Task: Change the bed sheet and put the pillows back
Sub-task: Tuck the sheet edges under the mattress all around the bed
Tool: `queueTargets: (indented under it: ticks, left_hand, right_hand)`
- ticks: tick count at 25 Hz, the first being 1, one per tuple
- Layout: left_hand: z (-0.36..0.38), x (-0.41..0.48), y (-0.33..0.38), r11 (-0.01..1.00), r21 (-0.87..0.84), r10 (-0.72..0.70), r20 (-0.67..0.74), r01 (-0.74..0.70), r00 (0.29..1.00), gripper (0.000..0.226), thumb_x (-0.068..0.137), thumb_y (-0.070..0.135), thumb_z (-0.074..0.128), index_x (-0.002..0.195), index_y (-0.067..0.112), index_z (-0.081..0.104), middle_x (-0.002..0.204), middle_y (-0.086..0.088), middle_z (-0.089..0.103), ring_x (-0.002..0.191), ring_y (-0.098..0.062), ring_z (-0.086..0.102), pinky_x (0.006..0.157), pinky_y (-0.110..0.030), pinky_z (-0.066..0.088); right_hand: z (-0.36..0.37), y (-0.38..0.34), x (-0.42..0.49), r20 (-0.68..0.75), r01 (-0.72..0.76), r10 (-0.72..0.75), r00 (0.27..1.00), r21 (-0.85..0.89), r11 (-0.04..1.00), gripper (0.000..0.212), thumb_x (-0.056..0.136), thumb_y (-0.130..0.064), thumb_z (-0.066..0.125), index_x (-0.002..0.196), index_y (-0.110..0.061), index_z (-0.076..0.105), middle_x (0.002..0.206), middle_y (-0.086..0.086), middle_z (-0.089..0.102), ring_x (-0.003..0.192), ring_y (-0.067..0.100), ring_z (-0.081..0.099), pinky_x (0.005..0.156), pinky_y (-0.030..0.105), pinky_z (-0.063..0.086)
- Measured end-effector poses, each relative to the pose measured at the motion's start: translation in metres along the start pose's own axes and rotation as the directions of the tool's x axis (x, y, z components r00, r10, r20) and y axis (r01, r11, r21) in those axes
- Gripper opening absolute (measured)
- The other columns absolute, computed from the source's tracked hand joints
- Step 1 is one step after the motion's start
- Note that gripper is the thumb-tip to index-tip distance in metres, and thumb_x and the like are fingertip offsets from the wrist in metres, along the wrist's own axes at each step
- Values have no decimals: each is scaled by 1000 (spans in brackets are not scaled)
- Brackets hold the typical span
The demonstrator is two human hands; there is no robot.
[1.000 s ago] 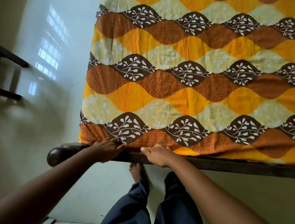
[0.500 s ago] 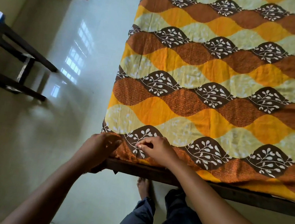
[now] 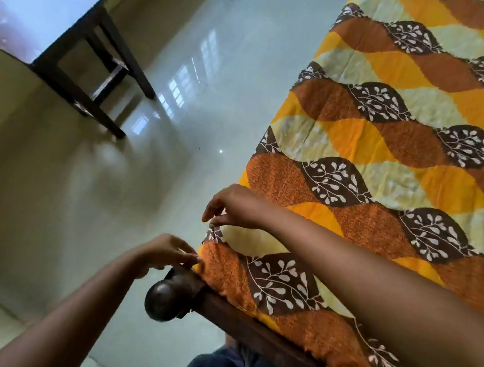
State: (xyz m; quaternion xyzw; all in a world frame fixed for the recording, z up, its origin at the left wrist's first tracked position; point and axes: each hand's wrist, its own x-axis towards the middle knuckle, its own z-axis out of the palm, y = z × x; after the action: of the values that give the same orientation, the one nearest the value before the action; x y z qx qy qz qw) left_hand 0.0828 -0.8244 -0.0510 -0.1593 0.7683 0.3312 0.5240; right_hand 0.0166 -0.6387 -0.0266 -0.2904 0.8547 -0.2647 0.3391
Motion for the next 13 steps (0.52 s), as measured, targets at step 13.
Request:
queueTargets:
  ticks: [13]
  left_hand:
    - [0, 27, -51, 913, -403, -31, 78, 60, 996, 16, 79, 19, 71, 92, 10, 73, 100, 1, 66, 99, -11, 51, 63, -20, 34]
  right_hand:
    - [65, -18, 100, 576, 147, 110, 810, -380, 913, 25, 85, -27, 64, 107, -17, 69, 97, 1, 68, 91, 19, 62, 71, 24, 42]
